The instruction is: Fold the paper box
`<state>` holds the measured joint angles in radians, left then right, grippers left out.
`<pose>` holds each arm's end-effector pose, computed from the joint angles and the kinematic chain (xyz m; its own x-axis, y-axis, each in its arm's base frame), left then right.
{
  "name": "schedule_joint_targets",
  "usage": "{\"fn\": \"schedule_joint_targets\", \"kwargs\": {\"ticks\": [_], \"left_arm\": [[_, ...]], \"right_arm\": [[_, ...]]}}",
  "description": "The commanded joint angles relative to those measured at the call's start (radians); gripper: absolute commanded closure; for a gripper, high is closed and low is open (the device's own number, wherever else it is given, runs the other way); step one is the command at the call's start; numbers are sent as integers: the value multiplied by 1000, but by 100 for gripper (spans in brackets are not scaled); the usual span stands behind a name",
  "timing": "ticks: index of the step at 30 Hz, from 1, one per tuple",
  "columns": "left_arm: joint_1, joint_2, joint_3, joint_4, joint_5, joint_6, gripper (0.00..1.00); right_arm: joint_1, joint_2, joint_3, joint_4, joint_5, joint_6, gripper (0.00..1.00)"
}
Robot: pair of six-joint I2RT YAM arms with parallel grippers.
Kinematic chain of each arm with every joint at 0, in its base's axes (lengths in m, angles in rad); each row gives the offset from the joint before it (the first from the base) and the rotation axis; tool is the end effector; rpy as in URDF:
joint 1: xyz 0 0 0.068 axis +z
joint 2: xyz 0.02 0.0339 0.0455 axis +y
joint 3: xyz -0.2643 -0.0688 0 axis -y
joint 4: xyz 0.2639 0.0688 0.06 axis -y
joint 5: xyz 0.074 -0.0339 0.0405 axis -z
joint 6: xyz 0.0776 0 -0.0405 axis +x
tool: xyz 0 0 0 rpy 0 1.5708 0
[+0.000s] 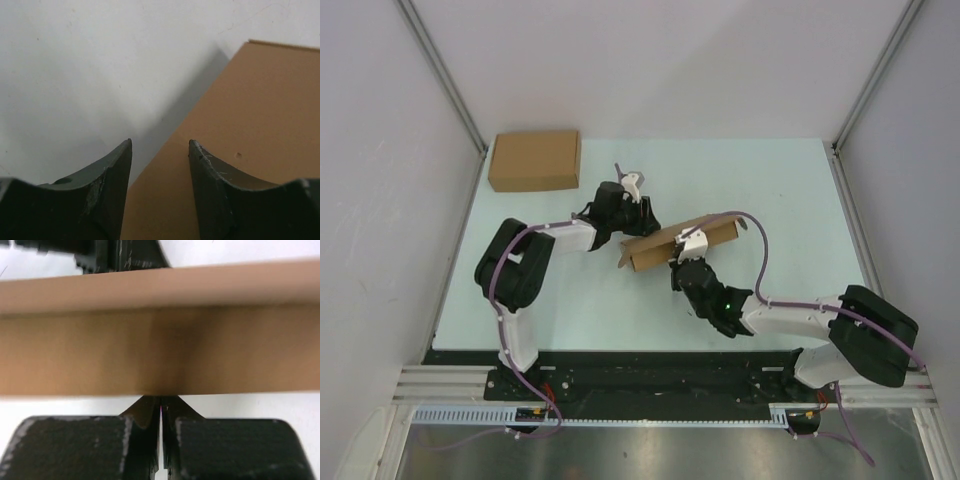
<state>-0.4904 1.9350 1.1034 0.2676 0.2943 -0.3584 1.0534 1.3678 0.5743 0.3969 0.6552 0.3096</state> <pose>0.3966 -0.2372 0.1266 -0.6756 -0.0199 -0.7370 0.4592 0.7708 -0.4417 0.1992 0.2544 0.1740 -0.3073 -0.0514 -0.9502 -0.3334 0.9411 0.0568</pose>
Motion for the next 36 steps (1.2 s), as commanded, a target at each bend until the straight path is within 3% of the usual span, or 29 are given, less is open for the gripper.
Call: {"fn": "schedule_joint_targets", "kwargs": {"ticks": [1,18,28,36], "left_arm": [[-23,-31,9,-171,66,41,45],[72,-103,90,-211,-4,30,41],[105,-183,47,-212,-86,21,40],[142,-339,-43,-228,-304,-34,40]], "right_arm": [[-62,34,104,39,-31,-43,100],[-104,34,164,5,-85,-72,100],[-101,-140,150,-159,-43,-93,100],[-162,-390,142,-288,35,-122,100]]}}
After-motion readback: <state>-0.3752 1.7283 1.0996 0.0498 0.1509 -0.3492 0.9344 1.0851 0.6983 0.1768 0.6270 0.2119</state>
